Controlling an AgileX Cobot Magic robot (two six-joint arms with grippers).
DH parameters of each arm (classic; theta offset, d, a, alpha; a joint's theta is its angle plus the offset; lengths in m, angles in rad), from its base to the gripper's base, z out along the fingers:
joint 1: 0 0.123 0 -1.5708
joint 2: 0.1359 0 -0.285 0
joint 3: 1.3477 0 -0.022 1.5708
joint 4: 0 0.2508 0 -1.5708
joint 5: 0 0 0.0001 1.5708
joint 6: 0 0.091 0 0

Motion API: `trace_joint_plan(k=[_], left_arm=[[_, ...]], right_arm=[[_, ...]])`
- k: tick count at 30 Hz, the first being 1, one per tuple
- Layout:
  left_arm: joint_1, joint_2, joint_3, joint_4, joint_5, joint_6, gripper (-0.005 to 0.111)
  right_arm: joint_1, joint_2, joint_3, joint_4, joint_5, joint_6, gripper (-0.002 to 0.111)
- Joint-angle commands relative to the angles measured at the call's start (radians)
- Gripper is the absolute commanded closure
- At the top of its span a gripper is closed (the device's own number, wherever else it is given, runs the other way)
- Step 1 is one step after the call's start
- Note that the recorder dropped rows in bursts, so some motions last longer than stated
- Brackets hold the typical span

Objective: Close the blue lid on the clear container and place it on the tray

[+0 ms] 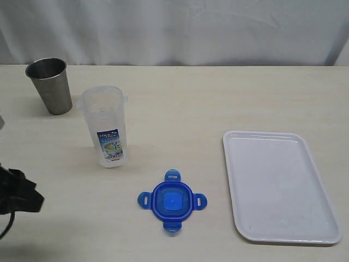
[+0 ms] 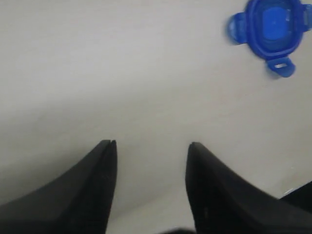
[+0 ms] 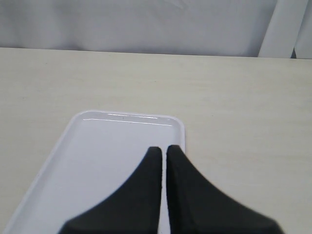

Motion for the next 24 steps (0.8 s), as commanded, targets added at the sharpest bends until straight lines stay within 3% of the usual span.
trace_joint_plan(k=[1,4,9,15,21,24], left_arm=[[-0.162,0.025,0.080,-0.174,-0.198,0.102,0.049],[-0.245,0.077,0.080,-0.213,-0.251,0.104,0.038],[-0.354,0.221,0.067,-0.299,-0.374,0.157,0.038],[-0.358,0.422,-0.003,-0.343,-0.394,0.201,0.038],[-0.358,0.548,-0.073,-0.679,-0.372,0.513,0.038],[-0.358,0.589,-0.101,-0.779,-0.340,0.594,0.038]], right_arm=[[0.001,-0.004,0.004,-0.005,-0.003,0.000,0.104],[0.001,-0.004,0.004,-0.005,-0.003,0.000,0.104],[0.001,-0.004,0.004,-0.005,-0.003,0.000,0.104],[0.001,-0.004,0.004,-0.005,-0.003,0.000,0.104],[0.001,-0.004,0.004,-0.005,-0.003,0.000,0.104],[0.001,-0.004,0.004,-0.005,-0.003,0.000,0.104]])
